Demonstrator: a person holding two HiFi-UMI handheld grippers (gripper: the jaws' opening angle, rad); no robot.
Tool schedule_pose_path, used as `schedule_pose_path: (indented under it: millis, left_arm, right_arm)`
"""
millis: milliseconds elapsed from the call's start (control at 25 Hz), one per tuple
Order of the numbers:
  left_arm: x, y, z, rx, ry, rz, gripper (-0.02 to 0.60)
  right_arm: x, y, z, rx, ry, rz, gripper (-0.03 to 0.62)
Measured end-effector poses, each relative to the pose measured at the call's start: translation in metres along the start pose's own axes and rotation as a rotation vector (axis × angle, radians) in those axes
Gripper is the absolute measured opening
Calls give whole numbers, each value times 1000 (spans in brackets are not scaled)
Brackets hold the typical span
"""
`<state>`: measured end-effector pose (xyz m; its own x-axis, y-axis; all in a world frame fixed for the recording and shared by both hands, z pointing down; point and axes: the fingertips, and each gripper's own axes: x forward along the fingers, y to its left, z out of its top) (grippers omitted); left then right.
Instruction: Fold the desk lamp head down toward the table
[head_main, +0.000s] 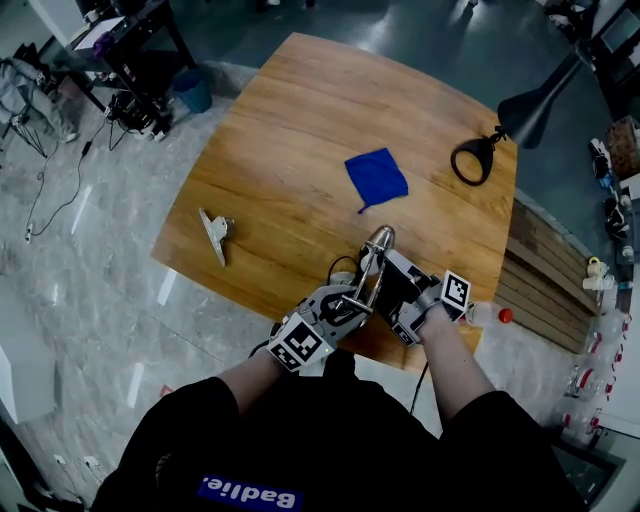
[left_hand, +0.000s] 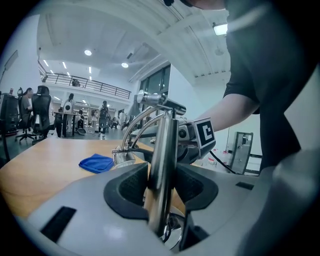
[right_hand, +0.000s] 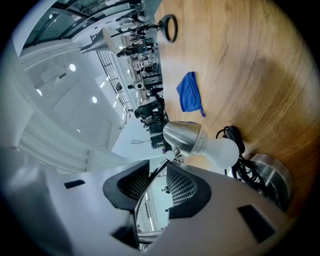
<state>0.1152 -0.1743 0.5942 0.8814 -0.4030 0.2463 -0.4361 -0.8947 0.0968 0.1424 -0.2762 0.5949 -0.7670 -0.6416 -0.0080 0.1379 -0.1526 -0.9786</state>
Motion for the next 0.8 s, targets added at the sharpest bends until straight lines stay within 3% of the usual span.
schedule_pose_path:
  millis: [80, 160, 240, 560, 800]
  left_arm:
    - [2, -1, -3, 1, 30, -16, 155]
    - [0, -3, -5, 3, 48, -36, 166]
    - [-7, -3, -8, 14, 60, -48, 190]
    - [-46, -2, -8, 37, 69, -80, 193]
    - [-81, -3, 8, -38, 54, -94, 193]
  right_arm:
    - [-1, 4, 0, 0, -8, 14, 106]
    - [-1, 13, -2, -12, -7, 35, 221]
    - [0, 21, -4, -35, -10, 33, 272]
    - [-32, 27, -24, -72, -97, 3, 272]
    - [-78, 44, -66, -192, -231, 8, 270]
